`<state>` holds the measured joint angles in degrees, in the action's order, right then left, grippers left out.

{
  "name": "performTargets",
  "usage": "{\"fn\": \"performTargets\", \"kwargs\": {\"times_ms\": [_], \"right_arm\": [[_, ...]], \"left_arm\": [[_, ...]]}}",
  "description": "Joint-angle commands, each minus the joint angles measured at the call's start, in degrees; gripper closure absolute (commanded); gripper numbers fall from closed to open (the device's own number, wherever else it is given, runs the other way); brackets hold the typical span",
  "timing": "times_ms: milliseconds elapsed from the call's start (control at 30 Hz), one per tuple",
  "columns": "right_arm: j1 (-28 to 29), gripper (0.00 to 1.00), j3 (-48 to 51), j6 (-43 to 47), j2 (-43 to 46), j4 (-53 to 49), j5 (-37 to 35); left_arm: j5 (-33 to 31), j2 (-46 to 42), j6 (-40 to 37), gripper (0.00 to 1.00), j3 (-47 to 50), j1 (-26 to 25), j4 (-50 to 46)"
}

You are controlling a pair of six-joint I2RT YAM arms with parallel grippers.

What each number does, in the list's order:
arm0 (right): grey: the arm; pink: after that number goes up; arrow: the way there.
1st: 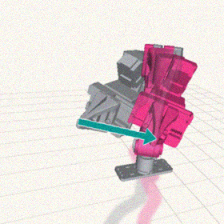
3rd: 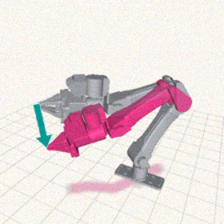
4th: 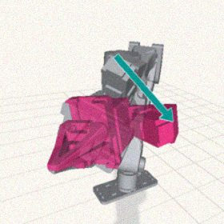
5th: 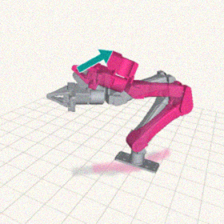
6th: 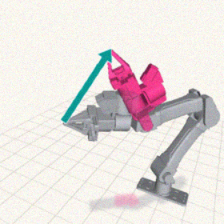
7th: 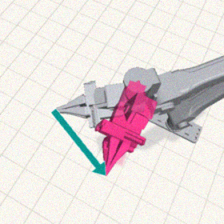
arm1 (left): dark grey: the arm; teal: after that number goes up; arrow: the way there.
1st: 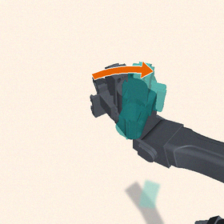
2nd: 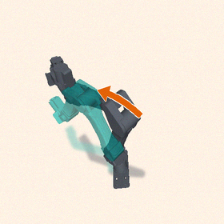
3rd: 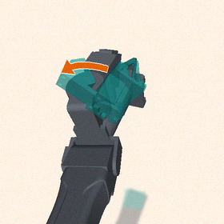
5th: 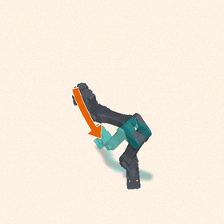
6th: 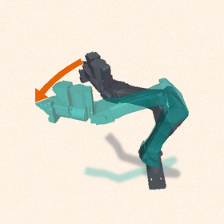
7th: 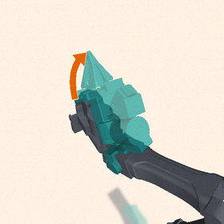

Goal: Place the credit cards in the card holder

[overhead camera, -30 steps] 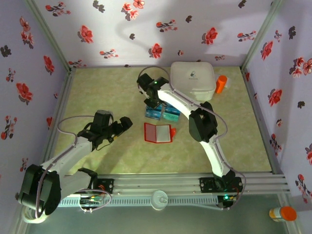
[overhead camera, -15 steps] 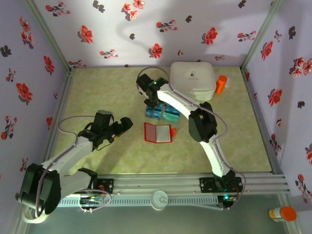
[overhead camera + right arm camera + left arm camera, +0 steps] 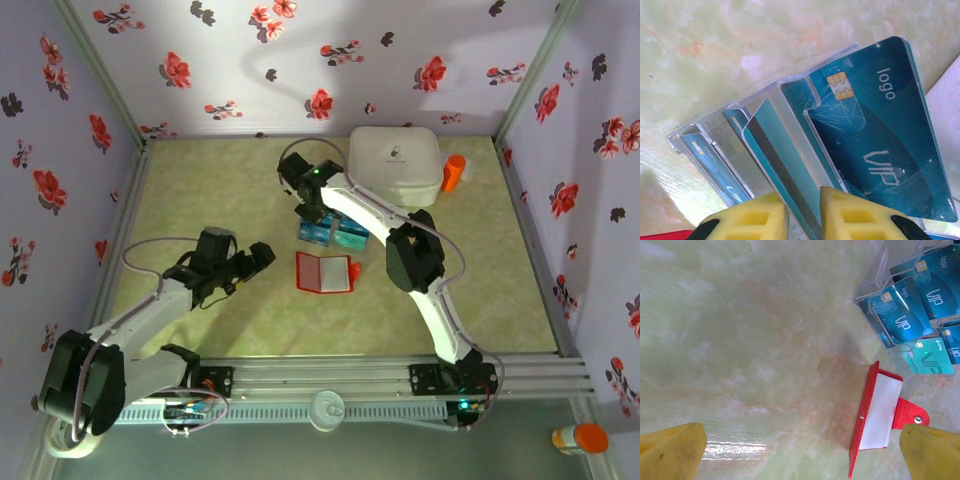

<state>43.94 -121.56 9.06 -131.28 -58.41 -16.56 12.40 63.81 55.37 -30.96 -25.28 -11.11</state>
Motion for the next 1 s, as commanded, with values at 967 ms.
{"fn": "performTargets", "kwargs": {"times_ms": [967], "right_arm": [[2.9, 0.91, -0.9, 6.4, 5.2, -0.5, -5.7]], "left_arm": [[-1.8, 1.7, 1.1, 0.00, -1.5, -2.4, 1.5]]}}
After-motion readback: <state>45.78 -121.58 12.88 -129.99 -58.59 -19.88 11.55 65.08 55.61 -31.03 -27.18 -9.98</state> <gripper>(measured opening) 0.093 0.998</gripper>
